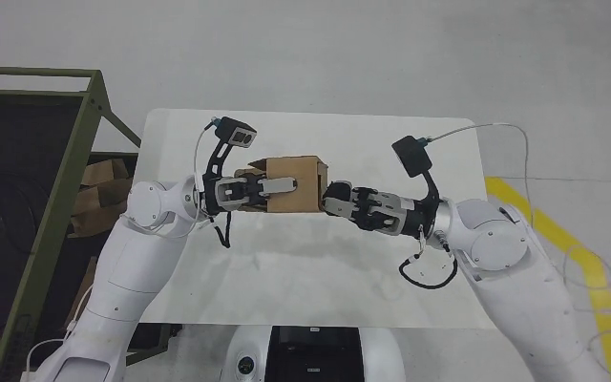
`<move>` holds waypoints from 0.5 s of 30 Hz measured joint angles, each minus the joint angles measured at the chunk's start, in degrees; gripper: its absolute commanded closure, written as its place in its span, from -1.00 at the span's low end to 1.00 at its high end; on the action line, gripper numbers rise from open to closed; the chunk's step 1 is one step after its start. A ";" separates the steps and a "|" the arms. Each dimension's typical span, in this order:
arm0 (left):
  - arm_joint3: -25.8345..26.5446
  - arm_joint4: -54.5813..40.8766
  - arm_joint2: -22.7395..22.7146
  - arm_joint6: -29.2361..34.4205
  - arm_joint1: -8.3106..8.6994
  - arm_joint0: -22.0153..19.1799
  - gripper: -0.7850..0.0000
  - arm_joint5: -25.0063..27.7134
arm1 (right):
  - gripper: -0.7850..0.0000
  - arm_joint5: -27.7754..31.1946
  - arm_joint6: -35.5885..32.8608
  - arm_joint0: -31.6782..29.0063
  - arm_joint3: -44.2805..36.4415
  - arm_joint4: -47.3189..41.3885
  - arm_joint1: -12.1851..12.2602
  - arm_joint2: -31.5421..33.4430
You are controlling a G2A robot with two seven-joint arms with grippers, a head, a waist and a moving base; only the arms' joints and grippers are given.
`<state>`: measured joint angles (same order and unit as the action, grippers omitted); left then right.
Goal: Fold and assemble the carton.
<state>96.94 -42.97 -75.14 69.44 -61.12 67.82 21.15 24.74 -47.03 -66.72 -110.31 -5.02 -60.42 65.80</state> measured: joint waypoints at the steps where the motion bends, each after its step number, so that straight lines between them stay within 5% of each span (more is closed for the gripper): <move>1: -0.03 -0.01 0.02 0.10 -0.01 -0.03 1.00 -0.03 | 0.73 -0.12 0.07 0.22 0.07 0.13 -0.04 -0.21; 15: -0.32 0.03 0.48 1.18 -0.11 -0.45 1.00 -0.42 | 0.74 -1.37 0.31 2.04 0.55 1.13 -0.44 -2.01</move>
<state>96.62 -42.94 -74.66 70.62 -61.24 67.37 20.72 23.37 -46.72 -64.69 -109.76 -3.89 -60.86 63.79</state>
